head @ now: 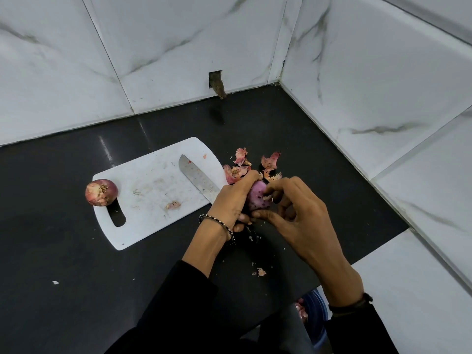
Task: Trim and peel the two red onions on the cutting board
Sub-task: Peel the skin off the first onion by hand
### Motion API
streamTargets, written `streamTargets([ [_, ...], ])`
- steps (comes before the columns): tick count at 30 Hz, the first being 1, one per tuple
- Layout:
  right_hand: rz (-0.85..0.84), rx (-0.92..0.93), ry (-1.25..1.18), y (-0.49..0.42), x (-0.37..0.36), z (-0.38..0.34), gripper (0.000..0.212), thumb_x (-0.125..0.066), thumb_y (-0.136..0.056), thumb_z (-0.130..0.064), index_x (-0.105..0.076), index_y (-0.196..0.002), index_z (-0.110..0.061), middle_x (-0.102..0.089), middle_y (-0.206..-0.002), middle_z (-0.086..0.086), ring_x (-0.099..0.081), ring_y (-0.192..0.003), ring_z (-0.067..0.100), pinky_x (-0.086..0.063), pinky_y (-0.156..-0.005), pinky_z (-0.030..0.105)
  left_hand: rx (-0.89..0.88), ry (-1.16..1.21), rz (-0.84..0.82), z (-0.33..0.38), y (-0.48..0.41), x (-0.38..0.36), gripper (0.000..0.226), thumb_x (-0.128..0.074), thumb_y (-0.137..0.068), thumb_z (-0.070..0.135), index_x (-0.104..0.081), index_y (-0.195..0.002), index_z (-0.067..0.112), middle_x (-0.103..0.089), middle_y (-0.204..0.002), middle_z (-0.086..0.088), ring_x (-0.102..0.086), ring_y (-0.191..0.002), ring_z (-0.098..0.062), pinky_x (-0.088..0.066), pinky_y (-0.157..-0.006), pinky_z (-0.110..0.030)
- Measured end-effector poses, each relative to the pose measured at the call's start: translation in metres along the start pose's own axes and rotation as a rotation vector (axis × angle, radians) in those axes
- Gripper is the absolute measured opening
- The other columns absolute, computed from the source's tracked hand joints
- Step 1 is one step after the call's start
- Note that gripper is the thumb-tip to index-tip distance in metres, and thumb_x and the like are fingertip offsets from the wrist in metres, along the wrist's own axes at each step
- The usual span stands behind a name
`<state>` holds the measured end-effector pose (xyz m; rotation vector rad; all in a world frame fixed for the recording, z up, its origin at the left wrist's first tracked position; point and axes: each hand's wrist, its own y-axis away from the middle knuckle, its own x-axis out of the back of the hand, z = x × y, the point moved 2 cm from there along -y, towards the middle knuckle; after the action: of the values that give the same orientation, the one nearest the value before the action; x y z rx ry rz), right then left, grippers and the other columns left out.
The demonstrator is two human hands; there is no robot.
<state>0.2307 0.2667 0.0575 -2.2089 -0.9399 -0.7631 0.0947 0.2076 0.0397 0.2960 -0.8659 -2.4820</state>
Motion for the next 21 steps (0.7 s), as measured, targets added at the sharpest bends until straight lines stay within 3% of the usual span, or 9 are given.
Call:
streamTargets([
  [6,-0.022,-0.006,-0.020,-0.0016,0.0002,0.0028,0.025,-0.082,-0.082,-0.019,-0.064,-0.099,-0.022,-0.050,-0.098,-0.018,-0.054,-0.081,0.008,-0.047,-0.068,0.014,-0.012,-0.002,-0.028,0.0017,-0.0015,0.0006,0.055,-0.047,-0.088,0.060,-0.056,-0.070,0.008,-0.048,-0.050,-0.005,-0.028,-0.031,-0.010,-0.022,-0.035,-0.013],
  [10,0.022,-0.072,-0.087,0.0017,0.0005,0.0042,0.025,-0.082,-0.082,-0.020,-0.060,-0.091,-0.020,-0.056,-0.093,-0.013,-0.057,-0.083,0.009,-0.050,-0.068,0.019,-0.015,0.011,-0.107,0.0030,-0.0051,-0.0001,0.058,-0.045,-0.086,0.064,-0.058,-0.081,0.008,-0.046,-0.054,-0.007,-0.025,-0.032,-0.011,-0.021,-0.035,-0.012],
  [14,0.061,-0.088,-0.114,0.0017,0.0043,0.0002,0.036,-0.085,-0.077,-0.028,-0.054,-0.096,-0.028,-0.055,-0.092,-0.013,-0.056,-0.080,0.010,-0.049,-0.065,0.016,0.004,0.025,-0.114,-0.0011,-0.0085,-0.0020,0.059,-0.045,-0.085,0.066,-0.059,-0.085,0.009,-0.046,-0.052,-0.005,-0.024,-0.032,-0.011,-0.020,-0.035,-0.012],
  [21,0.010,-0.063,-0.103,0.0008,0.0043,-0.0028,0.043,-0.084,-0.080,-0.026,-0.053,-0.109,-0.036,-0.049,-0.102,-0.018,-0.053,-0.084,0.007,-0.045,-0.068,0.008,0.005,-0.002,-0.088,-0.0032,-0.0079,-0.0014,0.061,-0.046,-0.085,0.067,-0.061,-0.086,0.008,-0.047,-0.049,-0.003,-0.027,-0.031,-0.010,-0.021,-0.035,-0.012],
])
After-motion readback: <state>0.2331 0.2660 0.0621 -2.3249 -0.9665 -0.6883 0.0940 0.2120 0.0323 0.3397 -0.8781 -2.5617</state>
